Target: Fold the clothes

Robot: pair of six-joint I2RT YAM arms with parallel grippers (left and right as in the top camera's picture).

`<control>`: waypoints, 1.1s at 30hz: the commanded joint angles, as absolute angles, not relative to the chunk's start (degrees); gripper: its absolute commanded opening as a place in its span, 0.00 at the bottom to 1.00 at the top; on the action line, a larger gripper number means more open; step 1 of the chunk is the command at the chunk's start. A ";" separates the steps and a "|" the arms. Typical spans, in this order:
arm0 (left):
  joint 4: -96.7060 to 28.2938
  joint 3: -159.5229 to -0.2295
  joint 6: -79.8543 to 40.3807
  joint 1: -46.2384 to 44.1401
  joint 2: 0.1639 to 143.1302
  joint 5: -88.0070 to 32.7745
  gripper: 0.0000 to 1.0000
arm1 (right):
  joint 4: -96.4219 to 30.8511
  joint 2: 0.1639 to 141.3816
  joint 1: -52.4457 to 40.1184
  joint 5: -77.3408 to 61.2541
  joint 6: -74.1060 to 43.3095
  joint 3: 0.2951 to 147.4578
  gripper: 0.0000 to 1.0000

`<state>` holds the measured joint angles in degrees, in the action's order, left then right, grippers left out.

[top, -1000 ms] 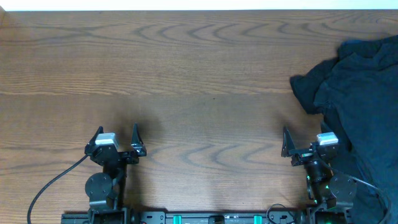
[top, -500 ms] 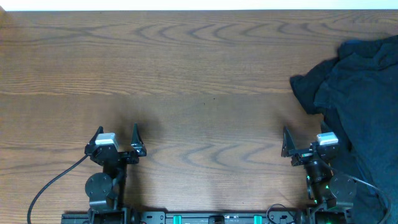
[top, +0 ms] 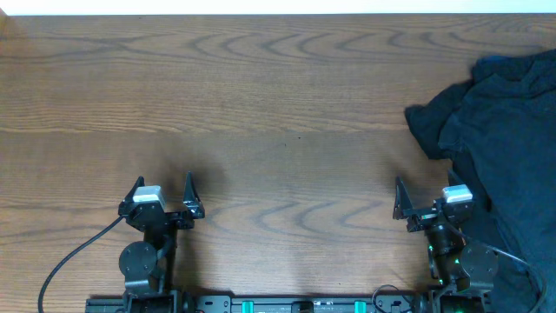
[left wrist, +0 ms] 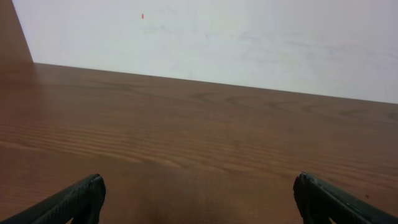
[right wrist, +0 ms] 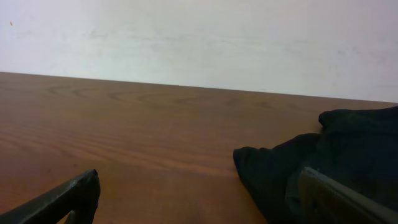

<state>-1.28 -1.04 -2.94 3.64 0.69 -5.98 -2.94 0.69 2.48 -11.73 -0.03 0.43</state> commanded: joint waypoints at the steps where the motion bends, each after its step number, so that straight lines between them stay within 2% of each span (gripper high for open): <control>1: -3.38 -0.23 -2.22 3.40 0.34 -6.39 0.98 | -3.20 0.64 2.17 -11.35 -1.06 0.32 0.99; 10: -3.38 -0.23 -2.22 3.40 0.34 -6.39 0.98 | -3.25 0.64 2.17 -11.38 -1.30 0.32 0.99; 22: -3.38 -0.23 -2.22 3.40 0.34 -6.39 0.98 | -3.75 1.72 2.20 -11.38 -13.34 0.91 0.99; 26: -3.38 -0.23 -2.22 3.40 0.34 -6.39 0.98 | -8.14 2.28 2.17 -11.38 -13.34 6.22 0.99; 33: -3.38 -0.23 -2.22 3.40 0.34 -6.39 0.98 | -16.67 9.93 2.20 -9.50 -13.32 24.03 0.99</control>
